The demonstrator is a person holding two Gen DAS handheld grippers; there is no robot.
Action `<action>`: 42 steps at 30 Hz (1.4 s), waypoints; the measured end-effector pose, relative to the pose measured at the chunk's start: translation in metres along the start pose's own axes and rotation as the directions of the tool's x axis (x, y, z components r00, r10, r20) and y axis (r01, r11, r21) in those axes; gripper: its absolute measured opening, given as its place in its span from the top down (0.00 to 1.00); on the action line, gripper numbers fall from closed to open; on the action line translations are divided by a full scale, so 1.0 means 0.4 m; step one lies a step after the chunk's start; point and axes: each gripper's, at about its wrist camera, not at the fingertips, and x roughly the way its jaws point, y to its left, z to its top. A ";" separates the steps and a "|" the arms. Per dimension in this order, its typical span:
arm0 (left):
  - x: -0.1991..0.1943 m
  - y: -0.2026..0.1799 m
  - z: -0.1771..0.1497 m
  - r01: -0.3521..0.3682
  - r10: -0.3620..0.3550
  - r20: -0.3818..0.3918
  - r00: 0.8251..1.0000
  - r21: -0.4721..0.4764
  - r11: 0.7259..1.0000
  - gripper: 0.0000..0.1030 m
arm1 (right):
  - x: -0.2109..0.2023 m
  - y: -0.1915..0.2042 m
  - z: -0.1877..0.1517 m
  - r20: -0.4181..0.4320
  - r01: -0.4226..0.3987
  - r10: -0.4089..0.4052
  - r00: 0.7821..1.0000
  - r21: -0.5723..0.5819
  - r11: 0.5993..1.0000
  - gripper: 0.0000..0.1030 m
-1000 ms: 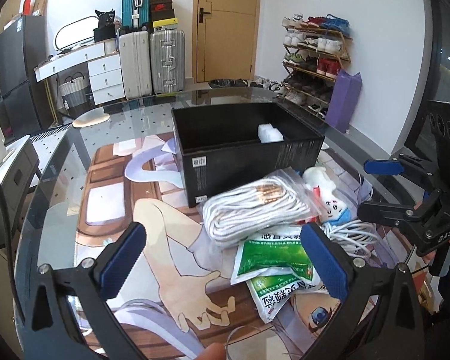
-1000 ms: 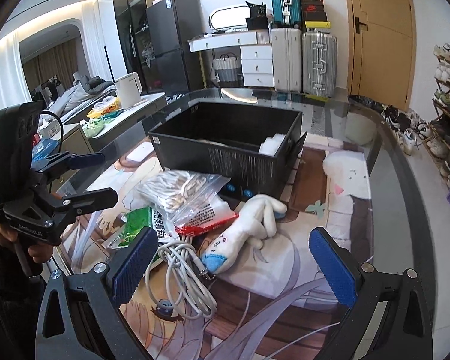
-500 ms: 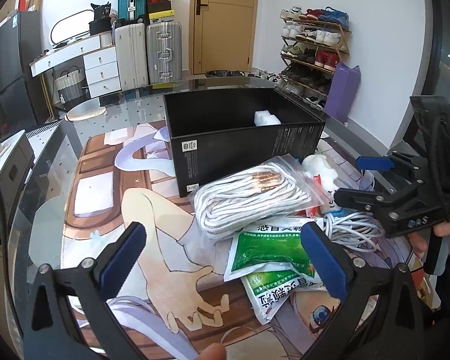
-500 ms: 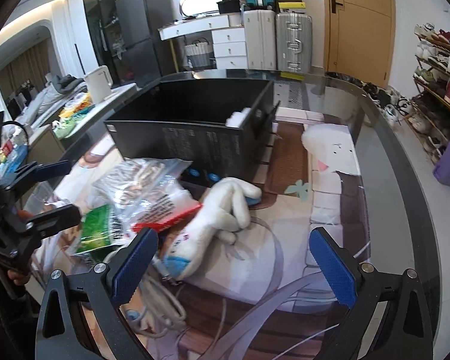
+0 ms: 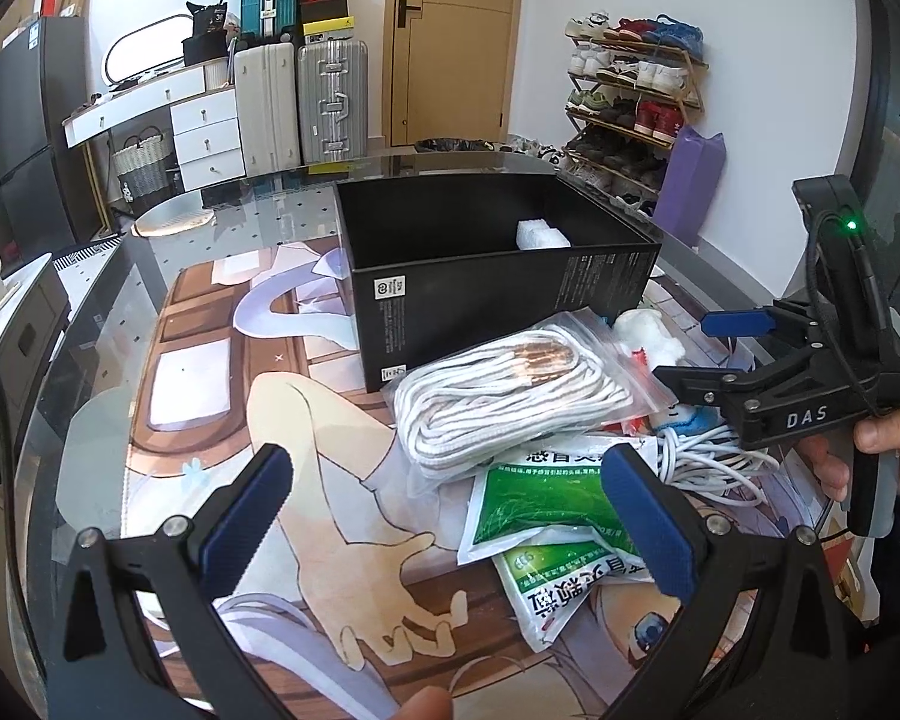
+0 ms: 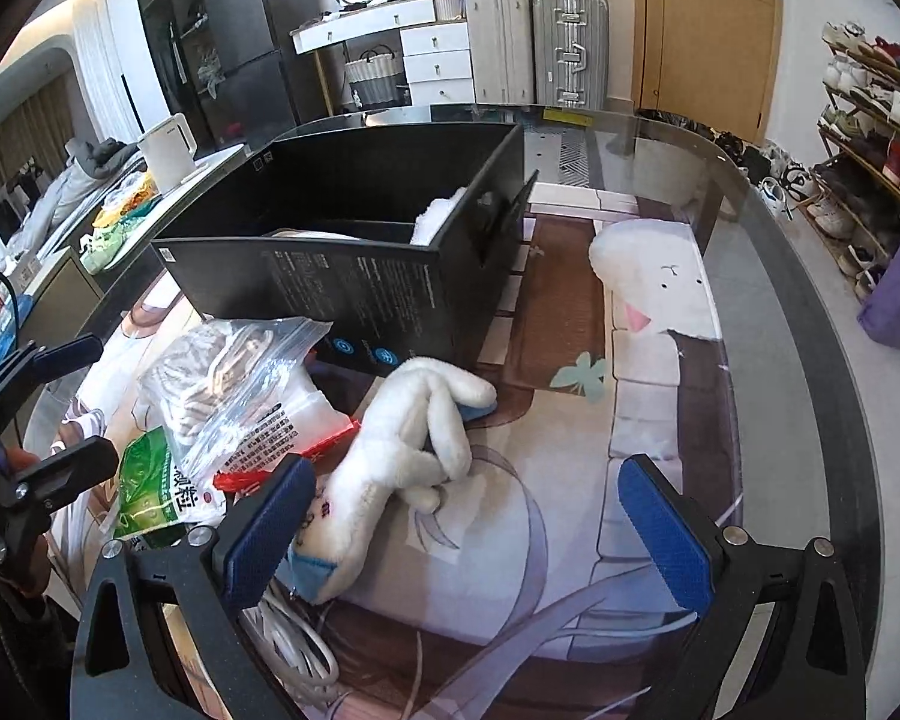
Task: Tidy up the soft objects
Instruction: 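Grasp the white plush bunny with the right tool, then grasp the green printed packet with the left tool while the right tool lifts the bunny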
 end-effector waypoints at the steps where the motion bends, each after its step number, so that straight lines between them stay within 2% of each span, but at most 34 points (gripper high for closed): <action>1: 0.000 0.000 0.000 0.000 0.000 0.000 1.000 0.000 1.000 0.00 | 0.004 0.001 0.000 -0.004 -0.001 0.001 1.000 -0.001 1.000 0.01; 7: -0.002 -0.002 0.001 0.000 0.000 0.001 1.000 0.006 1.000 0.00 | 0.000 -0.012 -0.001 -0.008 0.014 -0.014 1.000 -0.012 1.000 0.01; 10: -0.002 -0.002 0.000 0.000 0.000 0.001 1.000 0.005 1.000 0.00 | -0.011 -0.025 -0.009 -0.010 0.048 -0.049 0.999 -0.008 0.999 0.00; 22: -0.003 -0.007 -0.002 0.011 -0.011 -0.005 1.000 0.008 1.000 0.00 | 0.022 -0.021 -0.014 -0.020 0.024 -0.024 0.999 -0.009 1.000 0.02; 26: 0.001 -0.007 0.000 0.009 -0.009 -0.008 1.000 0.007 1.000 0.00 | 0.024 -0.021 -0.014 -0.011 0.005 -0.005 1.000 -0.019 1.000 0.12; 29: 0.003 -0.009 0.000 0.010 -0.010 -0.011 1.000 0.008 1.000 0.00 | 0.022 -0.012 -0.016 -0.002 -0.011 0.011 1.000 -0.029 1.000 0.22; 33: 0.002 -0.011 0.000 0.020 -0.020 -0.011 1.000 0.010 1.000 0.00 | 0.015 -0.008 -0.017 0.018 -0.047 0.048 0.999 -0.023 0.999 0.40; 35: 0.001 -0.011 0.000 0.026 -0.026 -0.010 1.000 0.008 1.000 0.00 | 0.012 -0.009 -0.018 0.024 -0.064 0.065 0.998 -0.016 0.998 0.45; 37: 0.001 -0.010 0.001 0.026 -0.026 -0.011 1.000 0.007 1.000 0.00 | 0.010 -0.017 -0.016 0.025 -0.091 0.091 0.996 0.001 0.996 0.55; 42: -0.001 -0.013 0.001 0.028 -0.028 -0.012 1.000 0.008 1.000 0.00 | -0.001 -0.025 -0.017 0.043 -0.111 0.110 0.993 0.015 0.994 0.64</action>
